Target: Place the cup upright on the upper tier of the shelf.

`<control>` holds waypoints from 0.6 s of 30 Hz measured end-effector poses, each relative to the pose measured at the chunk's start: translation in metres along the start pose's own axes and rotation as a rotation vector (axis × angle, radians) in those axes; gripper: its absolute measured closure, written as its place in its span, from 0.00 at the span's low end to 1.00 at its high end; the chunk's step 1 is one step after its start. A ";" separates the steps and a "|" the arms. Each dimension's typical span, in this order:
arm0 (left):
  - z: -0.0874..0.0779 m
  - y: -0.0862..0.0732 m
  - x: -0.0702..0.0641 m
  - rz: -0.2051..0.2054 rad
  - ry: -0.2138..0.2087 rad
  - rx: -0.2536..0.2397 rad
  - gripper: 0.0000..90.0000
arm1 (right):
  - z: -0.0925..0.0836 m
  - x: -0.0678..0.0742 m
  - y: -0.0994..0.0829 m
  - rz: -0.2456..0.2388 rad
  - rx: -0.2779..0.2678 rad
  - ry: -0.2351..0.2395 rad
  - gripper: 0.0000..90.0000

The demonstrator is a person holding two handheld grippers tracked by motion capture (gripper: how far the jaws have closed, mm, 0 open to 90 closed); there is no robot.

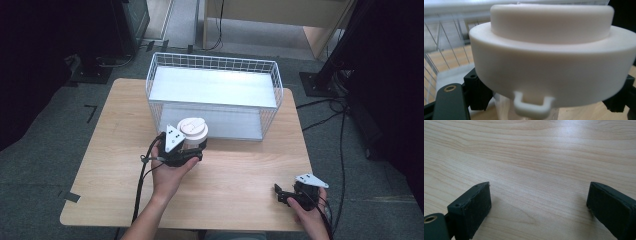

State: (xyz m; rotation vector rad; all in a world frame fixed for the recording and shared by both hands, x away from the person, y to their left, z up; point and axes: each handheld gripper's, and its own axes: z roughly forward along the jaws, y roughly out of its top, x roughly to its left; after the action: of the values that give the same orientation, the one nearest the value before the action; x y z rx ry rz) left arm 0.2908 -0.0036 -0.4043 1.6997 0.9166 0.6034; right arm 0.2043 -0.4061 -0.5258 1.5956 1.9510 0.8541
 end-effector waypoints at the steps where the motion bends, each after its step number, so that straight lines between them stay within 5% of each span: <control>1: -0.002 0.003 0.000 0.005 0.004 -0.021 0.17 | 0.000 0.000 0.000 0.001 0.001 0.000 0.06; 7: -0.013 0.019 -0.001 0.037 0.066 -0.158 0.17 | 0.000 0.000 0.000 0.000 0.002 0.000 0.06; 18: -0.022 0.055 0.000 0.072 0.090 -0.242 0.17 | 0.000 0.000 0.000 0.001 -0.002 0.000 0.06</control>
State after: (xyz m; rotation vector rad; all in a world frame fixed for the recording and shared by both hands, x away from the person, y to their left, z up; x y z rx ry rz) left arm 0.2893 0.0014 -0.3457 1.5022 0.8124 0.8116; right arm 0.2043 -0.4061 -0.5259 1.5952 1.9488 0.8564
